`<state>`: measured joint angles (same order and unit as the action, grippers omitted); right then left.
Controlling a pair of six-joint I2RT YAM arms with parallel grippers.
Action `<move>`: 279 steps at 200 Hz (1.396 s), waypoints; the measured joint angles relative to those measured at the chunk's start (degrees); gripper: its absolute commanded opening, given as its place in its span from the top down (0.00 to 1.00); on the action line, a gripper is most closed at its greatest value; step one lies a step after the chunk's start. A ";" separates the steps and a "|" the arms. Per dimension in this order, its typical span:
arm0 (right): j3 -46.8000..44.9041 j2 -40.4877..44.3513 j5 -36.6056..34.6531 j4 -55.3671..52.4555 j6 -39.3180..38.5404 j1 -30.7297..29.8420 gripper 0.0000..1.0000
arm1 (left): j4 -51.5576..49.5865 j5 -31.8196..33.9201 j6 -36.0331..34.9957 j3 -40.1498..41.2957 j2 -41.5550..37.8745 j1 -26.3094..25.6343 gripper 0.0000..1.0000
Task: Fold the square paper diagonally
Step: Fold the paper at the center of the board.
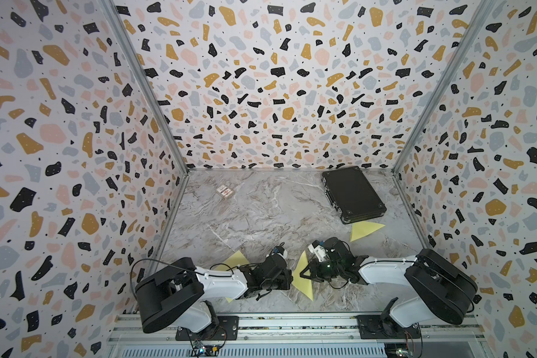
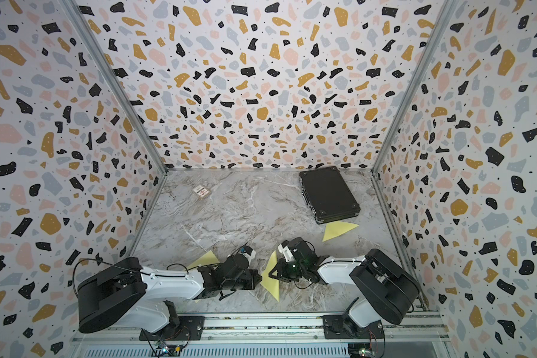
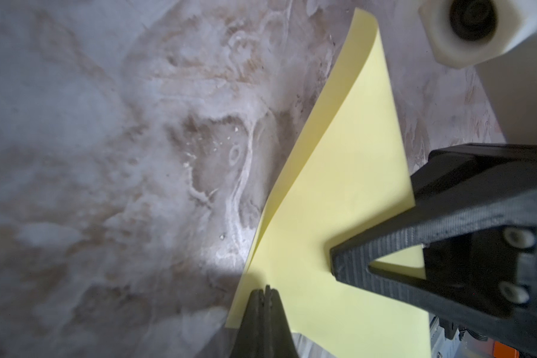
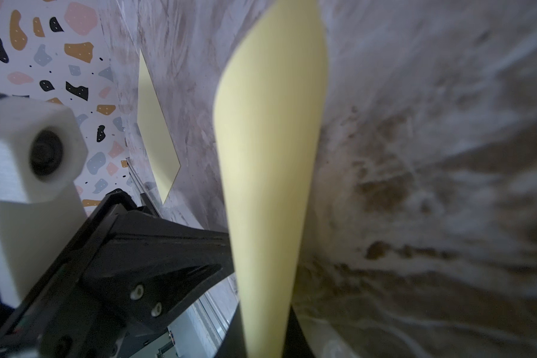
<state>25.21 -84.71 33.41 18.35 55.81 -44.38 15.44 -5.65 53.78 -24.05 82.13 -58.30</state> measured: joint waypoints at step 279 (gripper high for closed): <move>1.55 -0.85 1.01 1.88 -9.86 5.11 0.83 | 0.33 0.42 -0.07 -0.11 0.31 -0.37 1.00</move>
<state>26.76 -85.56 34.41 20.23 45.95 -39.27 15.77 -5.23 53.71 -24.16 82.43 -58.67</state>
